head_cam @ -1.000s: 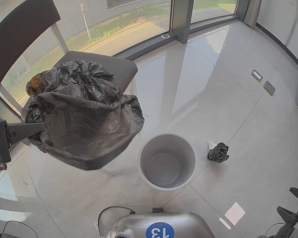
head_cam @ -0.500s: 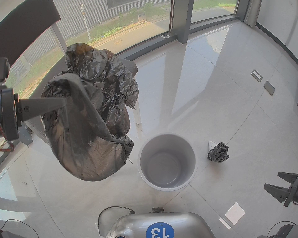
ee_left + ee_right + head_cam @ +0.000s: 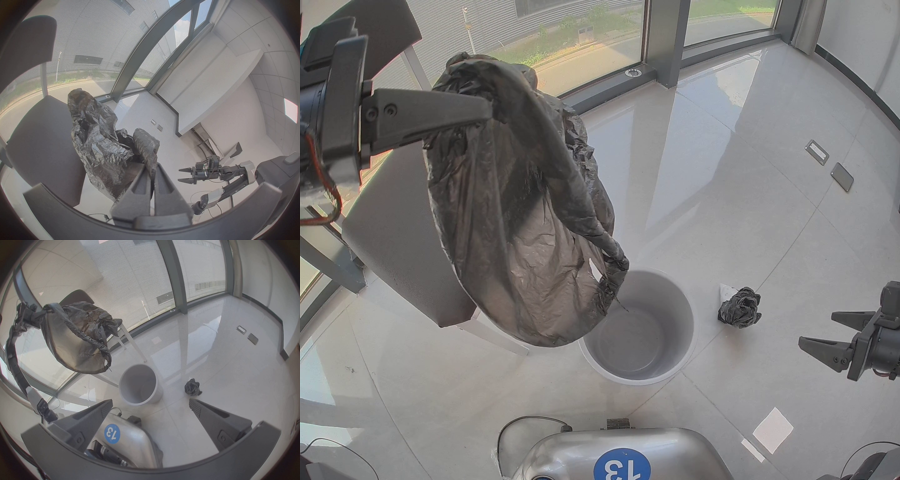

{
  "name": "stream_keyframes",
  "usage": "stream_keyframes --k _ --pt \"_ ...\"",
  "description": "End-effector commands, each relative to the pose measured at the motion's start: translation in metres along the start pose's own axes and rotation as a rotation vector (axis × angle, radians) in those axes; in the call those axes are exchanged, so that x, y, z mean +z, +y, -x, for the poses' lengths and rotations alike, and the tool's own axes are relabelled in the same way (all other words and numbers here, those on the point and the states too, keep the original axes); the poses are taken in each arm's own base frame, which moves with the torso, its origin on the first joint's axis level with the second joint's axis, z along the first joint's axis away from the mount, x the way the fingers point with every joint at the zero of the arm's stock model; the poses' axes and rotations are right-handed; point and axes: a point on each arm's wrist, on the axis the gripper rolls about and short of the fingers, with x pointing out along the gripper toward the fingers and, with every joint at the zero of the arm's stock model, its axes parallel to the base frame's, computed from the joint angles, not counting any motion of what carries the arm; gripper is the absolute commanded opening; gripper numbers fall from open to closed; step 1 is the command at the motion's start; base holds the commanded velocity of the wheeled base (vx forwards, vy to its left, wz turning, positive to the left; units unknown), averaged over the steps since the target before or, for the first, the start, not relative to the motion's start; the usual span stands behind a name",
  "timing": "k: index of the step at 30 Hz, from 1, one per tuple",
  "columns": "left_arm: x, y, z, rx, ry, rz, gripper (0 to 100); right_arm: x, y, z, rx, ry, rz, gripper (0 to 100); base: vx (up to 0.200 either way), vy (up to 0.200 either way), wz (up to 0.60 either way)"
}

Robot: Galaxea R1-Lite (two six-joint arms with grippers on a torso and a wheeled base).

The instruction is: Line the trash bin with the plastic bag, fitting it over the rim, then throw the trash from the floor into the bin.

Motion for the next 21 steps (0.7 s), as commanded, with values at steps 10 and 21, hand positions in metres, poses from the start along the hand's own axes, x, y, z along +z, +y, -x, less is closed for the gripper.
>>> stream_keyframes --k 10,21 --pt "-0.001 -0.016 -0.025 -0.079 0.019 0.025 0 0.021 -0.001 -0.058 0.077 -0.041 0.122 100 0.0 0.0 0.0" --pt "0.013 -0.028 -0.028 -0.134 -0.033 0.069 0 0.024 0.017 -0.076 0.192 -0.019 0.185 100 0.0 0.0 0.0"
